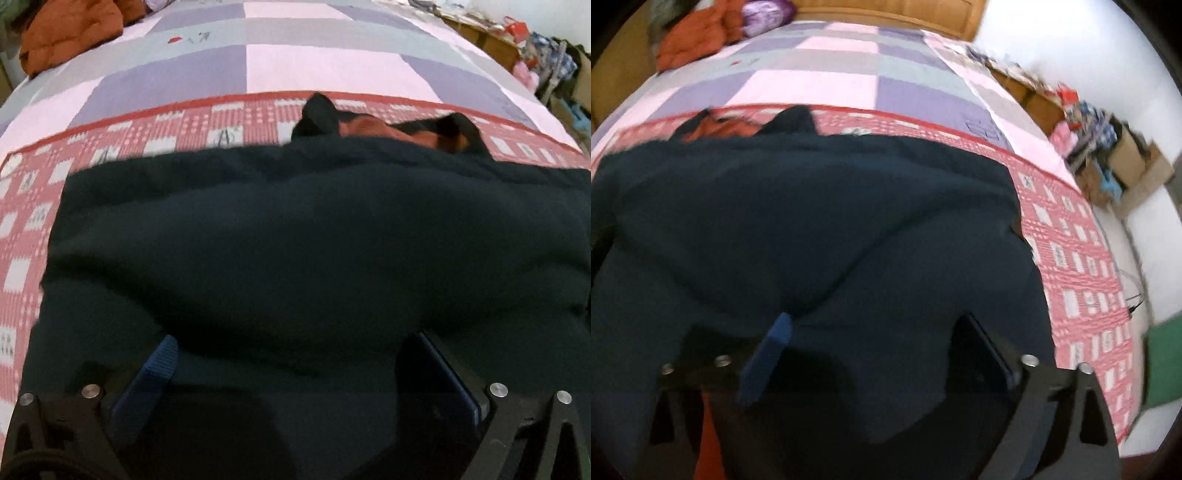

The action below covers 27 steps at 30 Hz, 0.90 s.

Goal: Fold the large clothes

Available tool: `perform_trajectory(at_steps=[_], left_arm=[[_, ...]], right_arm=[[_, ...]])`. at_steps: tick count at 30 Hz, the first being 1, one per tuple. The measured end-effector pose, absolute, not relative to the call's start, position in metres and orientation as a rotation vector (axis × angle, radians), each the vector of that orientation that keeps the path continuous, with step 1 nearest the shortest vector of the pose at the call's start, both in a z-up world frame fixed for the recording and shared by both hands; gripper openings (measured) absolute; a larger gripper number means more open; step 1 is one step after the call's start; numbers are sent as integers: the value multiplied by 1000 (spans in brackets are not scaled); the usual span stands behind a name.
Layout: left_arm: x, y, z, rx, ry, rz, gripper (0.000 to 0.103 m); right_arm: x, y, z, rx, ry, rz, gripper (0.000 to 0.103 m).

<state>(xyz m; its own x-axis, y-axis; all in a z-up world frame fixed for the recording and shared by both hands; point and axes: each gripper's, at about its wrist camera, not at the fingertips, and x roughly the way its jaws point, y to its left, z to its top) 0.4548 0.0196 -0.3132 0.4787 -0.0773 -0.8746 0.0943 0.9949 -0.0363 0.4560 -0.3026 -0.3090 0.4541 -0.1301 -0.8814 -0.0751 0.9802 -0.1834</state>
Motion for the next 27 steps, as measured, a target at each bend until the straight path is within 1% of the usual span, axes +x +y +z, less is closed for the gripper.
perform_trajectory(at_steps=[1, 10, 15, 18, 19, 20, 21, 23, 25, 27], left_arm=[[460, 18, -315, 25, 1067, -103, 103], [477, 17, -328, 23, 1041, -81, 103], [491, 19, -332, 0, 1067, -64, 103], [496, 24, -331, -25, 1104, -56, 103], [493, 25, -327, -23, 1099, -51, 103], [488, 25, -321, -17, 1086, -43, 102], [478, 26, -313, -17, 1066, -43, 99], [452, 26, -299, -42, 1020, -78, 99], [415, 24, -285, -68, 971, -118, 99], [377, 19, -279, -69, 948, -149, 99]], right_arm=[[466, -304, -312, -199, 1111, -39, 103], [520, -305, -328, -213, 1117, -51, 103], [541, -309, -333, -200, 1141, -66, 103], [546, -314, -327, -162, 1153, -84, 103], [541, -313, -321, -161, 1139, -95, 102], [530, -310, -310, -163, 1096, -92, 98], [517, -306, -299, -162, 1052, -68, 91], [477, -290, -275, -176, 948, 25, 91], [433, -275, -262, -185, 883, 93, 91], [392, -260, -260, -192, 865, 145, 91]])
